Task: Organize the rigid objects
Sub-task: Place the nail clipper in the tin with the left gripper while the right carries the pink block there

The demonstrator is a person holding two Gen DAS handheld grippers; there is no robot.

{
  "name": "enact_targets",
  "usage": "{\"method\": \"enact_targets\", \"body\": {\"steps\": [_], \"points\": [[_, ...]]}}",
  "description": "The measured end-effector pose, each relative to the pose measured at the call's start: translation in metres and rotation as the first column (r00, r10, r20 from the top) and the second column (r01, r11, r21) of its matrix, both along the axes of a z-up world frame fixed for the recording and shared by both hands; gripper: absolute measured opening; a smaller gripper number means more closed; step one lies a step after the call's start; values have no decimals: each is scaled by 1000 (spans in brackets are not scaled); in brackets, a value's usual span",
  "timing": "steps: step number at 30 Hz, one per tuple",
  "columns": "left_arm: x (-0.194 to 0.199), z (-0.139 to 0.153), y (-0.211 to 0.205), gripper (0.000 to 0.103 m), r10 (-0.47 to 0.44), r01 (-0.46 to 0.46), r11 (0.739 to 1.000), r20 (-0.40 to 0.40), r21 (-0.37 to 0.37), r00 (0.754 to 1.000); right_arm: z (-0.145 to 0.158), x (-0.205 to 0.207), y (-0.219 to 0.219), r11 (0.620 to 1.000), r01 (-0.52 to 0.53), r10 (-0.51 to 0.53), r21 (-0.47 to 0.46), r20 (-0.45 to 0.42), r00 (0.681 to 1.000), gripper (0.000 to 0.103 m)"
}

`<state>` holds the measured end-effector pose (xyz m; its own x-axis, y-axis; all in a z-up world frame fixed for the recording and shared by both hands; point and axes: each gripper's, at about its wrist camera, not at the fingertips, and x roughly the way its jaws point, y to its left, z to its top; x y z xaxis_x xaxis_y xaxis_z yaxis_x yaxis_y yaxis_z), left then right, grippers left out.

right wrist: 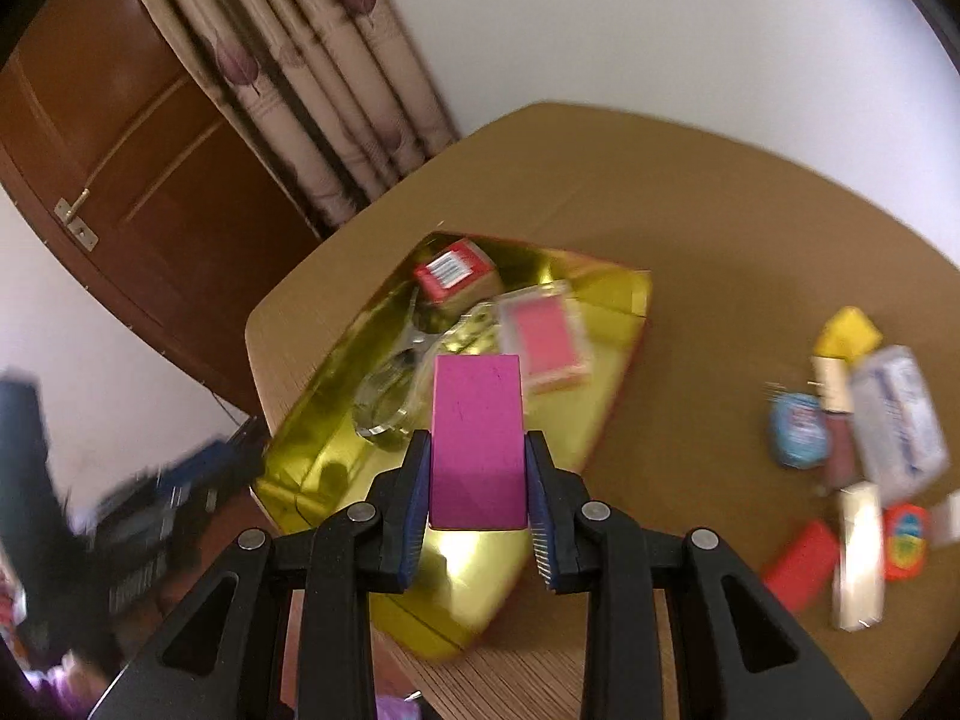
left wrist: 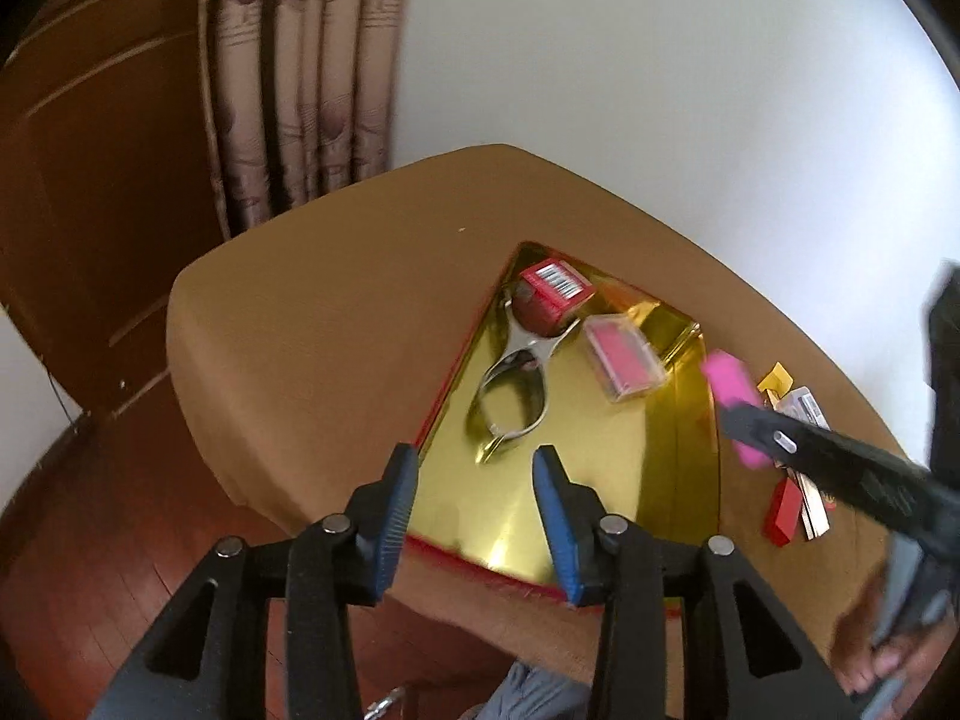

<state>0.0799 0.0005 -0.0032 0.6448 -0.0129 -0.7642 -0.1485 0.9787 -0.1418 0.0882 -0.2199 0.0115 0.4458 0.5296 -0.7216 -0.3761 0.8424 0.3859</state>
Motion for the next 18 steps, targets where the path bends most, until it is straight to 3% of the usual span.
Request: {"method": "enact_targets", "body": {"steps": [4, 9, 13, 18], "points": [[-1, -6, 3, 40, 40, -41, 997, 20, 65, 999, -16, 24, 26, 1000, -2, 2, -10, -58, 998, 27], [0, -10, 5, 40, 10, -11, 998, 12, 59, 1000, -30, 40, 48, 999, 16, -20, -38, -93, 995, 27], [-2, -7, -2, 40, -26, 23, 992, 29, 123, 999, -42, 47, 59, 998, 34, -41, -56, -129, 991, 27], [1, -9, -3, 40, -54, 52, 993, 14, 101, 998, -49, 52, 64, 996, 53, -62, -67, -142, 988, 28]]}}
